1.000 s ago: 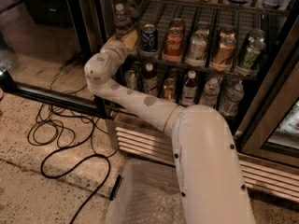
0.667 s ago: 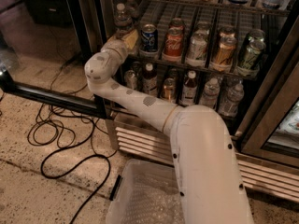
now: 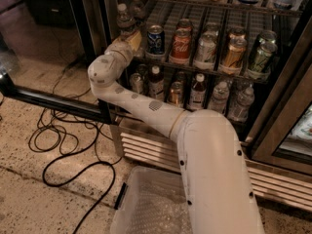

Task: Pick water bottle from middle shelf of fridge

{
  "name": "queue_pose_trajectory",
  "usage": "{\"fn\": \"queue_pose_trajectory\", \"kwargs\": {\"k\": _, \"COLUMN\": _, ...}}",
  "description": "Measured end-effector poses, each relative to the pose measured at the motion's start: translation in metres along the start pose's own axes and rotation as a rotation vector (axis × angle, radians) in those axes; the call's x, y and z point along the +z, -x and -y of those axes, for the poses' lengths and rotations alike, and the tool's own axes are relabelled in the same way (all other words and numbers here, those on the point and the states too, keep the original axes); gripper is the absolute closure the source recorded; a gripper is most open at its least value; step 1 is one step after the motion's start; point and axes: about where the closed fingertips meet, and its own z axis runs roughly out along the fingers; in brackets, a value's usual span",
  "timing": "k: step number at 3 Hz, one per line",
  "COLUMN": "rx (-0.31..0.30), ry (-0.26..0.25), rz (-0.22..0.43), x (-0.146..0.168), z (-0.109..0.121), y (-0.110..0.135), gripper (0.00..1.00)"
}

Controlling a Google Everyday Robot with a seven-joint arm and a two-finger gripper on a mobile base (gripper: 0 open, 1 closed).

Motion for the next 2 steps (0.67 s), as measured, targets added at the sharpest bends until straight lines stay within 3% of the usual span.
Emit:
{"fn": "queue_pose_trajectory", "kwargs": {"k": 1, "rx": 0.008, "ry": 0.005, "rz": -0.009, "x": -0.0005, "z": -0.0001, "y": 0.0005, "gripper": 1.0}}
{"fn": "queue_pose_trajectory", "kwargs": {"k": 2, "rx": 0.073, "ry": 0.05, "rz": -0.087, "x": -0.0053, "z": -0.0019, "y": 0.0054, "gripper": 1.0}}
